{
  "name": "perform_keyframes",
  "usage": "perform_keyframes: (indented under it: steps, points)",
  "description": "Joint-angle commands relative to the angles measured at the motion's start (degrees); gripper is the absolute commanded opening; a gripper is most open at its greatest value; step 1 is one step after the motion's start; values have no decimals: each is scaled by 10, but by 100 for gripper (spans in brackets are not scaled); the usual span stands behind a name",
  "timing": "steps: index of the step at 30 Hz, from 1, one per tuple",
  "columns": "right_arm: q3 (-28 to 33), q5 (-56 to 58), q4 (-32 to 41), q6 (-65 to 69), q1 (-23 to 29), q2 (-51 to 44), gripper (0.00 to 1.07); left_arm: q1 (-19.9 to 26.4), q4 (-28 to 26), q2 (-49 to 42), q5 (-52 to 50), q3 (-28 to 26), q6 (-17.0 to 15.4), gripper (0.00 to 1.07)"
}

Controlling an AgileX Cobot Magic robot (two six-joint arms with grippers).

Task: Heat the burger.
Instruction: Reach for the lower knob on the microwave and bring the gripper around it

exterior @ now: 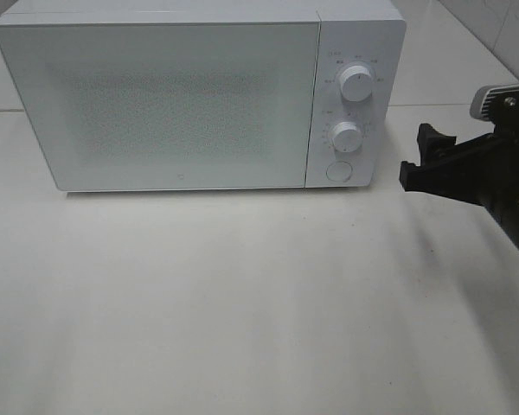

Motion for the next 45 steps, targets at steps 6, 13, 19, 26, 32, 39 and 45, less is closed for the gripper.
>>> perform_keyframes:
  steps: [6, 13, 19, 26, 32, 39, 45]
  points:
    - [-18, -55, 115, -11, 89, 28, 76, 1, 1, -11, 2, -1, 1, 100]
    - [-63, -54, 153, -48, 135, 67, 76, 1, 1, -11, 2, -1, 1, 100]
    - [-95, -53, 153, -49, 170, 85, 76, 1, 1, -11, 2, -1, 1, 100]
    - [-100, -53, 151, -49, 174, 85, 76, 1, 1, -11, 2, -1, 1, 100]
    - [-100, -53, 151, -49, 174, 85, 76, 1, 1, -11, 2, -1, 1, 100]
    - [-107, -63, 151, -49, 168, 103, 76, 1, 1, -11, 2, -1, 1, 100]
    - [-139, -65, 148, -48, 150, 134, 76, 1, 1, -11, 2, -1, 1, 100]
